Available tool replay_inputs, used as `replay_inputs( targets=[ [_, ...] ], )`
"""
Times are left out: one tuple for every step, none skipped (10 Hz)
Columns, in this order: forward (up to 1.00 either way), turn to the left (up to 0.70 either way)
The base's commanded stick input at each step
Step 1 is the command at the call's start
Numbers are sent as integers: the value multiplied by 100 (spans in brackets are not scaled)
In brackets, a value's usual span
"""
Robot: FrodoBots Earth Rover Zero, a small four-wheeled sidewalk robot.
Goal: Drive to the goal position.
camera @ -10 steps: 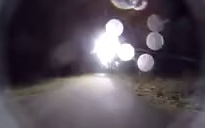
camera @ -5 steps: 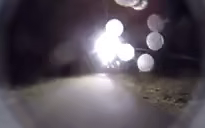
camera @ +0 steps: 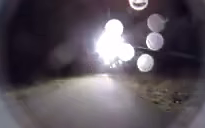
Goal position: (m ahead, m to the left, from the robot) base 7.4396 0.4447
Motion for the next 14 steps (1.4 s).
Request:
replay_inputs(
  targets=[
    [70,12],
    [70,13],
    [70,11],
    [70,9],
    [70,8],
    [70,6],
    [70,4],
    [70,5],
    [70,6],
    [70,8],
    [70,9],
    [70,10],
    [70,11],
    [70,12]
  ],
)
